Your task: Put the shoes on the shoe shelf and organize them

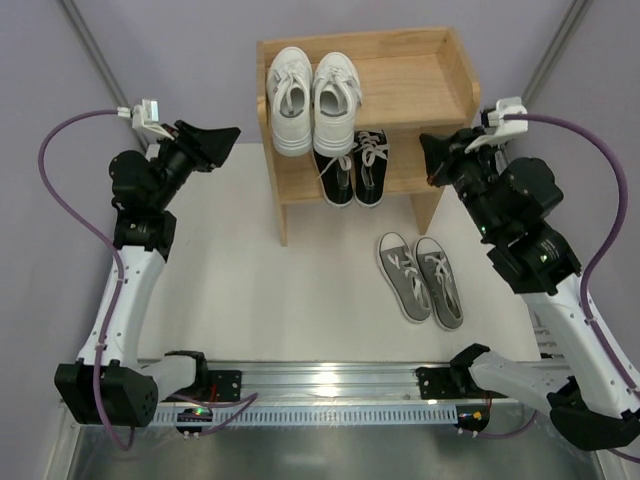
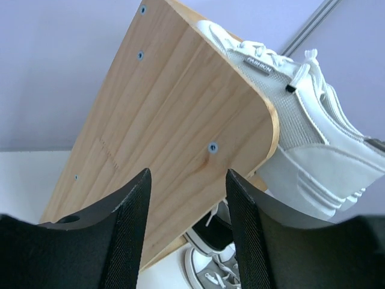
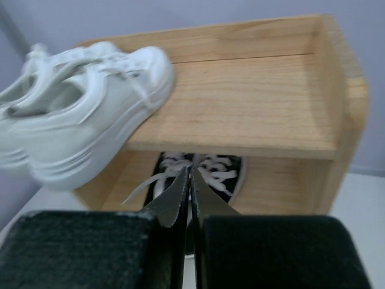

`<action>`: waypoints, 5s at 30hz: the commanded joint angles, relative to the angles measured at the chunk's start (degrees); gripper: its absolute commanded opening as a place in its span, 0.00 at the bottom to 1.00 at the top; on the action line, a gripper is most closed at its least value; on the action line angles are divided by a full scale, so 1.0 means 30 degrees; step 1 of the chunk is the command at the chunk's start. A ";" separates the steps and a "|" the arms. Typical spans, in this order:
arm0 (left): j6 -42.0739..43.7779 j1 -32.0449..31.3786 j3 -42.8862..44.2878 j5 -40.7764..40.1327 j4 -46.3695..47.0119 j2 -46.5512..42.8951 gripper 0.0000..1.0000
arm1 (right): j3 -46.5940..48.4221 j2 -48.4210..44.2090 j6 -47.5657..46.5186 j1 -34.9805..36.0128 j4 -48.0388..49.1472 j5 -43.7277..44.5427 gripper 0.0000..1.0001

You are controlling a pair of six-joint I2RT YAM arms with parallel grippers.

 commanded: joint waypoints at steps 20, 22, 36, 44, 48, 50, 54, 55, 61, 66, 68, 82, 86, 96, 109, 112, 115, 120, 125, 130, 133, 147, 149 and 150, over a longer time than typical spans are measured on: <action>-0.0072 0.0050 -0.2007 0.1391 0.0334 -0.0383 0.46 | 0.0365 0.5127 0.3628 -0.2662 0.6757 -2.7142 0.04; -0.0131 0.0050 -0.2036 0.1421 0.0363 -0.0324 0.46 | 0.1472 0.6039 0.4253 -0.3218 0.6977 -2.6411 0.04; -0.0014 0.0079 -0.2212 0.1509 0.0393 -0.0441 0.45 | 0.1835 0.6721 0.3346 -0.3309 0.4983 -2.5992 0.04; 0.0337 0.0079 -0.2592 0.1129 0.0013 -0.1904 0.44 | -0.2586 0.1630 0.3226 -0.3280 0.6002 -2.7078 0.04; 0.0367 0.0079 -0.2826 0.1011 0.0011 -0.2171 0.44 | -0.4349 0.0770 0.4021 -0.2812 0.7621 -2.7345 0.04; 0.0222 0.0079 -0.2857 0.1098 0.0099 -0.1938 0.44 | -0.3592 0.1295 0.4050 -0.2139 0.7389 -2.7142 0.04; -0.0043 0.0050 -0.3003 0.1362 0.0480 -0.1643 0.43 | -0.0314 0.3695 0.2093 0.0056 0.4173 -2.5272 0.04; -0.0072 0.0050 -0.3003 0.1362 0.0509 -0.1613 0.43 | 0.1231 0.4774 0.1072 0.0437 0.3468 -2.4656 0.04; 0.0073 0.0050 -0.2681 0.1479 0.0188 -0.1408 0.42 | 0.5457 0.8323 0.1208 0.1057 0.2202 -2.1403 0.04; 0.0191 0.0050 -0.2739 0.1392 0.0041 -0.1496 0.42 | 0.6548 0.9500 0.1501 0.1144 0.2085 -1.8857 0.04; 0.0162 0.0079 -0.2710 0.1392 0.0070 -0.1409 0.41 | 0.6549 0.9705 0.1413 0.1203 0.1939 -1.6893 0.04; 0.0980 0.0050 -0.2212 0.1275 -0.2562 -0.3747 0.38 | 0.0298 0.3777 0.0508 0.1203 0.2789 -2.1987 0.04; 0.1159 0.0050 -0.4076 0.1216 -0.4235 -0.6529 0.38 | -0.4311 -0.0620 -0.0605 0.1233 -0.0335 -1.6226 0.04; -0.1507 -0.0009 -0.9768 0.2358 -0.5055 -1.2362 0.45 | -1.1377 -0.2042 0.6267 0.0503 -0.8168 0.1484 0.86; -0.1391 -0.0067 -1.1030 0.2651 -0.7312 -1.4650 0.58 | -1.4485 -0.2656 0.7947 -0.2605 -0.8112 0.0927 1.00; -0.1420 -0.0067 -1.1060 0.2768 -0.7283 -1.4621 0.58 | -1.4838 -0.2715 0.8122 -0.2781 -0.7937 0.0666 1.00; -0.1420 -0.0067 -1.1060 0.2828 -0.7371 -1.4621 0.58 | -1.5217 -0.2949 0.8473 -0.2927 -0.7499 0.0169 0.96; -0.1478 -0.0067 -1.1235 0.2827 -0.7342 -1.4679 0.58 | -1.6621 -0.3623 0.9323 -0.2928 -0.6384 -0.1795 0.82; -0.1654 -0.0067 -1.1411 0.2798 -0.7108 -1.4651 0.55 | -1.7883 -0.3858 0.9938 -0.2928 -0.5329 -0.2794 0.73; -0.1713 -0.0067 -1.1499 0.2827 -0.6990 -1.4504 0.54 | -1.8616 -0.3333 0.9910 -0.2928 -0.4247 -0.3613 0.34; -0.1742 -0.0038 -1.1528 0.2828 -0.6990 -1.4533 0.54 | -1.8763 -0.3009 0.9822 -0.2928 -0.3923 -0.3965 0.05; -0.1713 -0.0067 -1.1177 0.2652 -0.7108 -1.4417 0.52 | -1.5927 -0.7511 1.0846 -0.1845 -0.7725 -0.2738 0.75; -0.1742 -0.0038 -1.1148 0.2651 -0.7049 -1.4300 0.52 | -1.5426 -0.8162 1.0905 -0.1553 -0.8196 -0.2618 0.77; -0.1800 -0.0067 -1.1177 0.2651 -0.7020 -1.4270 0.52 | -1.4989 -0.8252 1.0993 -0.1464 -0.8605 -0.2589 0.77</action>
